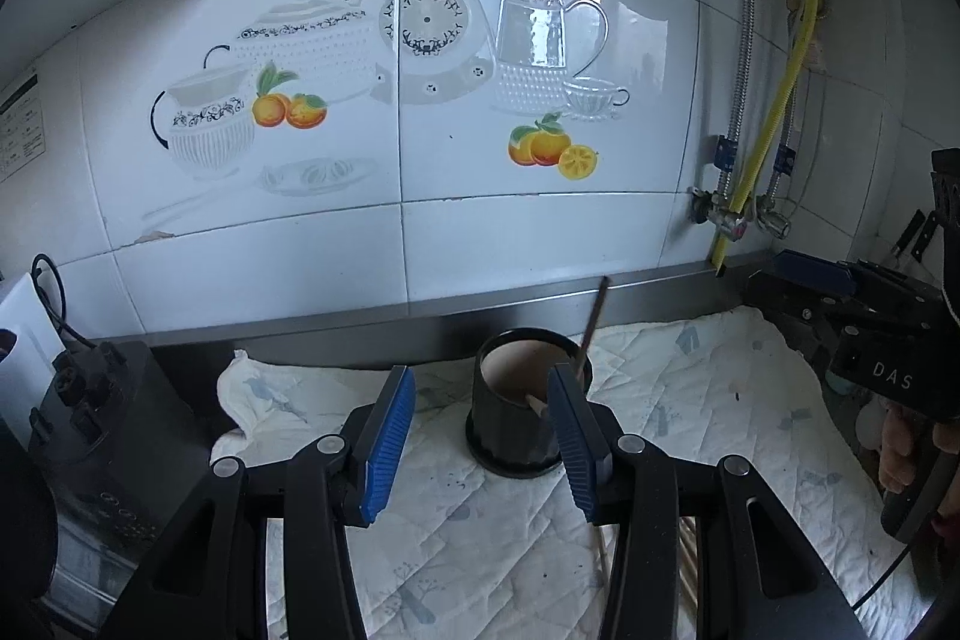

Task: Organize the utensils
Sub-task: 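Withdraw the right tool from the holder back over the chopsticks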

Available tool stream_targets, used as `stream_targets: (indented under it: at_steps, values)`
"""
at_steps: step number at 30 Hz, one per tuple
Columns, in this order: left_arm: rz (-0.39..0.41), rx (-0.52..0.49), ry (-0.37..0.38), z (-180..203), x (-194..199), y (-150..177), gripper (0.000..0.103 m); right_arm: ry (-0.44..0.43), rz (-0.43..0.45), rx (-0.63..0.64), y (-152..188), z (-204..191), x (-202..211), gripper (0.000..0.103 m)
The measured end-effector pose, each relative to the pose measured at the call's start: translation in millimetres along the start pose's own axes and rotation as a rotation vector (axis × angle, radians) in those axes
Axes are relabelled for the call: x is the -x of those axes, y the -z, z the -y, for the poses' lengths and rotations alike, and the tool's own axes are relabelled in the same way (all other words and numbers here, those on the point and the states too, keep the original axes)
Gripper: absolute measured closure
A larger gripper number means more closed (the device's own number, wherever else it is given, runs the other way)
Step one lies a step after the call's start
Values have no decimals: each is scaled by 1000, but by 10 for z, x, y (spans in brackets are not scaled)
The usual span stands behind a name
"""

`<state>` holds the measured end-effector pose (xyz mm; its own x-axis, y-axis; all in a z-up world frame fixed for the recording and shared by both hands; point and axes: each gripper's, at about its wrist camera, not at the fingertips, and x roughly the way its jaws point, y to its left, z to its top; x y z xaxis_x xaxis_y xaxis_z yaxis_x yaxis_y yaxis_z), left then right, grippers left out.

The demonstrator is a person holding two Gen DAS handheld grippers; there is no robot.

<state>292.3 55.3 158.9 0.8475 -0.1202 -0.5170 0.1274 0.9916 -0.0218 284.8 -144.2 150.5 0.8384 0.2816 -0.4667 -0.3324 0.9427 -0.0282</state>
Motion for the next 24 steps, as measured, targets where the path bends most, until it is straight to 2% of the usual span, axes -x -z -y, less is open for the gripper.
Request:
stream_targets:
  at_steps: [12, 19, 24]
  values:
    - [-43, -59, 35, 212, 655, 748, 53, -15, -39, -25, 524, -46, 656, 50]
    - [-80, -75, 62, 420, 907, 1266, 53, 8, -73, -17, 1041, -111, 970, 50]
    - [-109, -109, 49, 620, 1006, 1655, 53, 34, -120, -21, 1428, -128, 1065, 50]
